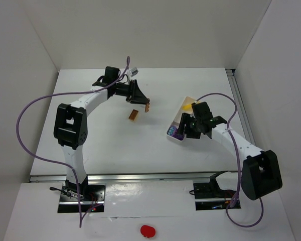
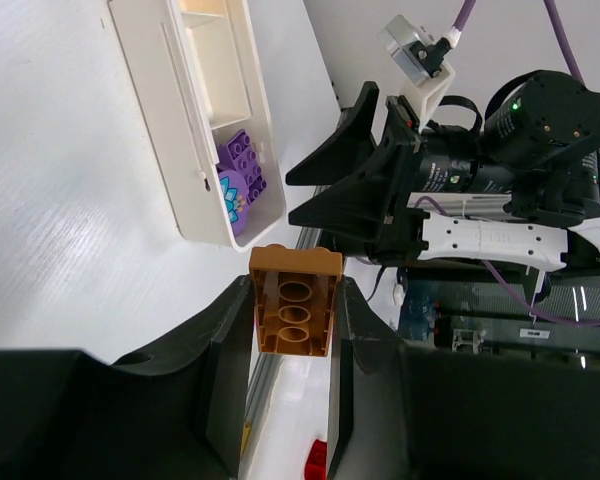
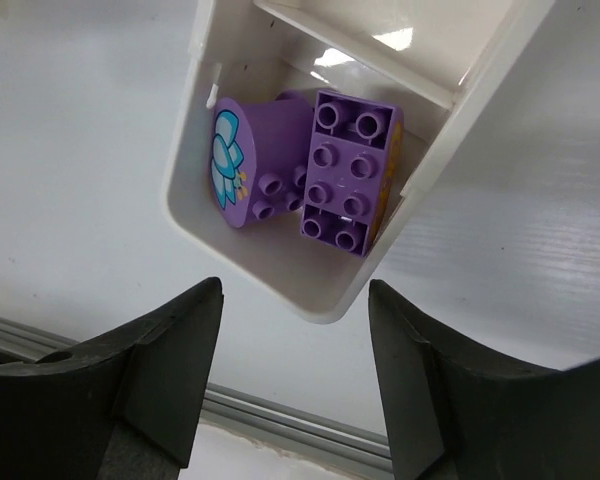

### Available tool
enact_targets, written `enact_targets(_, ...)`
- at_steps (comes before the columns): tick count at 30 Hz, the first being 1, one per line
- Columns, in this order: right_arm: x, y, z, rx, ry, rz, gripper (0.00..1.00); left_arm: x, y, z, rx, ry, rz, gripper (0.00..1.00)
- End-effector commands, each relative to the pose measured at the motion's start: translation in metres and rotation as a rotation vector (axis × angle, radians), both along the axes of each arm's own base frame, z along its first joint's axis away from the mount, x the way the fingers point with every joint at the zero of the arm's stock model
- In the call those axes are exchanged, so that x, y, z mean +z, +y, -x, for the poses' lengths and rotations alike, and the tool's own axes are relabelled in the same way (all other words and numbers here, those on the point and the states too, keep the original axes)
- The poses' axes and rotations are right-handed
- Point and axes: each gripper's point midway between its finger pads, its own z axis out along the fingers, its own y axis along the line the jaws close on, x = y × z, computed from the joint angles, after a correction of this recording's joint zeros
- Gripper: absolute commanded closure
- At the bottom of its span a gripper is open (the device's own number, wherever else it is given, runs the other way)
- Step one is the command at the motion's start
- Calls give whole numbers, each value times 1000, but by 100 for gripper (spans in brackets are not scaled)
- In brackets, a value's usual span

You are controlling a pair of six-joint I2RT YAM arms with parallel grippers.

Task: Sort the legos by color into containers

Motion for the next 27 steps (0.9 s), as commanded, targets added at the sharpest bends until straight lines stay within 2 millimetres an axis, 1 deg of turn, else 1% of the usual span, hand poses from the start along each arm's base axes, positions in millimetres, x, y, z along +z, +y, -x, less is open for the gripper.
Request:
enact_targets(1,20,5,-15,33,-74,2,32,6,-9,-3,-36,-43,19,100)
enact_targets(2,20,4,-16,28,-76,9,32,6,-9,-3,-36,-43,19,100)
enact_targets(3,23,4,-18,35,-88,11,32,1,-9,-4,-36,-33,17,100)
enact_targets(5,29,4,-22,28,-109,13,40,4,-9,-5,-36,-41,19,100)
enact_targets(6,39,5,-25,27,-137,4,45,3,-13,-1,-45,-31,16,100)
enact_targets(7,48,8,-28,45,-167,-13,54,5,-13,-2,-48,-41,16,100)
enact_targets(8,61,14,-34,56,-200,-39,57,1,-13,-3,-51,-44,13,100)
enact_targets(10,84,34,-41,128,-269,-122,57,3,-16,5,-83,-39,30,100)
enact_targets(11,96,42,-44,156,-303,-162,54,4,-16,6,-90,-38,36,100)
enact_targets(12,116,58,-49,216,-356,-237,48,8,-17,6,-99,-44,46,100)
enact_targets(14,123,76,-54,288,-370,-310,33,11,-20,13,-131,-48,64,100)
enact_targets(15,133,84,-60,322,-406,-346,19,13,-20,14,-140,-46,72,100)
enact_targets(16,140,95,-55,389,-413,-406,15,15,-21,14,-151,-66,87,100)
enact_targets(17,137,104,-55,418,-399,-439,12,17,-21,17,-166,-59,109,100)
enact_targets(18,151,118,-54,493,-446,-525,7,27,-21,21,-193,-79,144,100)
enact_targets(19,152,118,-54,485,-437,-534,7,29,-20,24,-205,-55,155,100)
enact_targets(20,158,124,-60,508,-477,-564,7,35,-20,26,-223,-91,178,100)
enact_targets(21,163,129,-56,549,-479,-603,7,36,-20,27,-235,-93,191,100)
enact_targets(22,164,134,-53,563,-472,-630,6,44,-19,32,-250,-80,208,100)
enact_targets(23,161,138,-57,578,-469,-639,6,40,-18,35,-256,-63,214,100)
enact_targets(24,158,139,-59,572,-459,-644,6,48,-19,33,-260,-128,229,100)
enact_targets(25,162,141,-61,588,-472,-652,6,48,-18,35,-271,-128,238,100)
enact_targets(26,159,145,-59,595,-460,-654,6,54,-17,38,-277,-113,244,100)
enact_targets(27,161,147,-64,601,-479,-656,6,53,-17,38,-276,-114,246,100)
